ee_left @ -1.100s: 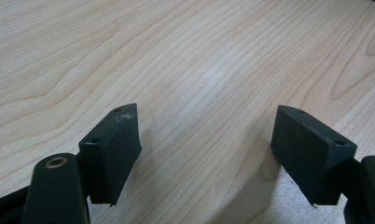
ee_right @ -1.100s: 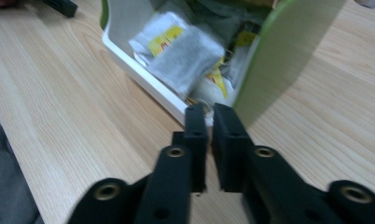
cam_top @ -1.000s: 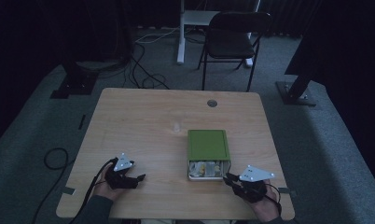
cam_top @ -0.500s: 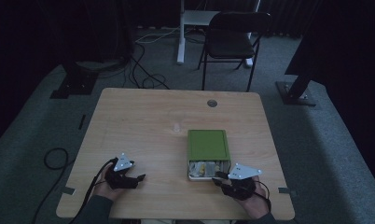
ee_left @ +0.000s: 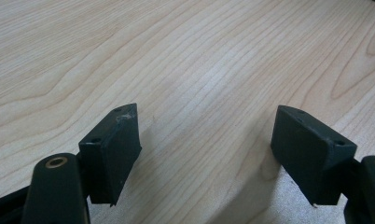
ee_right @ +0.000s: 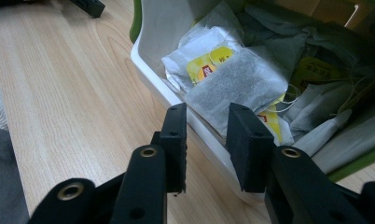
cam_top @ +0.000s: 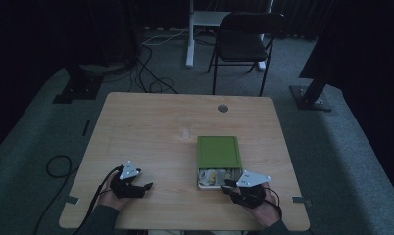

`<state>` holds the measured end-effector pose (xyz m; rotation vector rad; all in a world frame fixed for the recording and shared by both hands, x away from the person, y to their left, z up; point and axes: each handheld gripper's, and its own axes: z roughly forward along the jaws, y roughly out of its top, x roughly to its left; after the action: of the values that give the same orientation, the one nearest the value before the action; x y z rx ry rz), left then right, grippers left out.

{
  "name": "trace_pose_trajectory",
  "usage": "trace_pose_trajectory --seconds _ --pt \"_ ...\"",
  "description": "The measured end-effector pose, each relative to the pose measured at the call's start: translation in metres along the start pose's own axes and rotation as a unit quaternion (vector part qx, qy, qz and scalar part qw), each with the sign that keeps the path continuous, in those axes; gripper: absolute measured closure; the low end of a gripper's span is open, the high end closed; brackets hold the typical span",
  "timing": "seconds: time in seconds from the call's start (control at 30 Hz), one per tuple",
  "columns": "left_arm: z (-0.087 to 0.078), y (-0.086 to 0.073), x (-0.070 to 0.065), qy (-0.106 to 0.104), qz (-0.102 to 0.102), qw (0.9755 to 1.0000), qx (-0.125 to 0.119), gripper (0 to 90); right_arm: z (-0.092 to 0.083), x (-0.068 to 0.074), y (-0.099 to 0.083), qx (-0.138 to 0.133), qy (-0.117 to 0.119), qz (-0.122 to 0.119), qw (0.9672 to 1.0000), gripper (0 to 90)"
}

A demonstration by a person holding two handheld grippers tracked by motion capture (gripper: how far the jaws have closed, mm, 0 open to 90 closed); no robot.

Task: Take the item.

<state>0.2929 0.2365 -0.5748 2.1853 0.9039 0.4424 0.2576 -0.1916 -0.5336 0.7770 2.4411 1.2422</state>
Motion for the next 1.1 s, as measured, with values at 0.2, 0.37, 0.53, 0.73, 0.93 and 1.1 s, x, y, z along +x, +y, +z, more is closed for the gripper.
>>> trace_pose_trajectory --seconds 0.2,0.37,0.53,0.73,0.93,1.1 --pt "0.000 0.000 0.000 0.000 0.000 1.0000 0.000 24.8 -0.002 0.001 -0.001 0.003 0.011 -0.001 0.9999 70.5" --pt "0.000 0.000 0.000 0.000 0.000 1.0000 0.000 24.8 -0.005 0.005 -0.003 0.006 0.013 -0.002 0.9999 70.5" --pt "0.000 0.000 0.000 0.000 0.000 1.0000 0.000 24.8 -0.008 0.009 -0.005 0.005 0.015 -0.002 0.9999 70.5" --pt "0.000 0.000 0.000 0.000 0.000 1.0000 0.000 24.8 -0.011 0.015 -0.008 0.006 0.014 -0.005 0.9999 70.5" --pt "0.000 0.000 0.000 0.000 0.000 1.0000 0.000 24.8 -0.015 0.020 -0.011 0.007 0.017 -0.005 0.9998 70.5" --pt "0.000 0.000 0.000 0.000 0.000 1.0000 0.000 24.8 -0.016 0.023 -0.013 0.010 0.019 -0.008 0.9997 70.7"
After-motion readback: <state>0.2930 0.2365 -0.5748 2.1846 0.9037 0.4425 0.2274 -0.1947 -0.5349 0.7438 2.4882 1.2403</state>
